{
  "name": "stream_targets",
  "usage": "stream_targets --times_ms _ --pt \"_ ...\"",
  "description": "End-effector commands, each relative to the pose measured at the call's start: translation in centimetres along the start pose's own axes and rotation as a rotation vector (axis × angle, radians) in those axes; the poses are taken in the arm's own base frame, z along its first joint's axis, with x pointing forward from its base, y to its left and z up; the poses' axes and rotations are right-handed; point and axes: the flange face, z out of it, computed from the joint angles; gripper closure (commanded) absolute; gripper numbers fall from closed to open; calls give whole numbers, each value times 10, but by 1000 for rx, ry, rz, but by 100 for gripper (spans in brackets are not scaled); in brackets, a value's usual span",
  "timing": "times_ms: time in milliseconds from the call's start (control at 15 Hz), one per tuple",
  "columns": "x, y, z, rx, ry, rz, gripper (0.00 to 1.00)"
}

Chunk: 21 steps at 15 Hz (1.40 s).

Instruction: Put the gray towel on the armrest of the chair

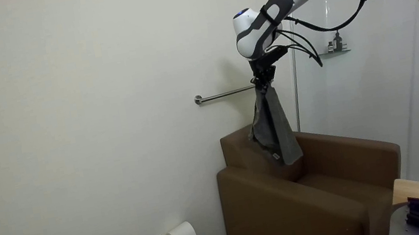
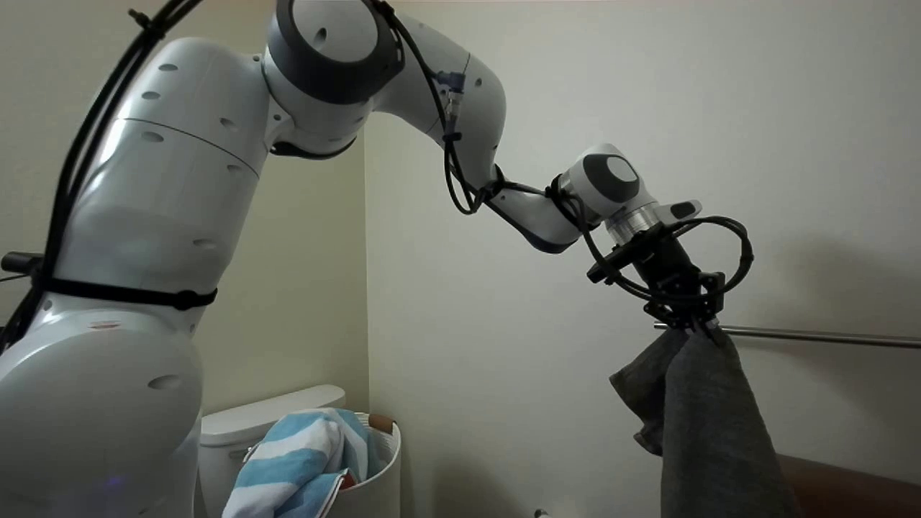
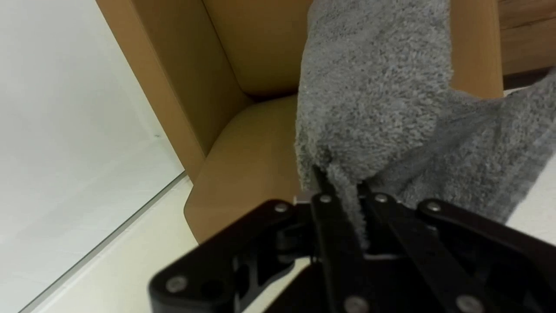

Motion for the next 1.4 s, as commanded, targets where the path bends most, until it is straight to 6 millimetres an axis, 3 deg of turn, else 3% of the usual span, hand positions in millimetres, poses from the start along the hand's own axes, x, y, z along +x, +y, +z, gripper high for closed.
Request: stream_targets --times_ms 0,467,667,1000,1200,1333 --pt "8 17 1 -13 5 52 93" --pt "12 76 68 -96 -90 144 93" --pt "2 64 82 -77 -109 96 93" --pt "-9 28 103 -64 -145 18 93" --pt "-17 20 116 -52 -177 -28 93" --pt "-24 17 114 -13 -192 -82 93"
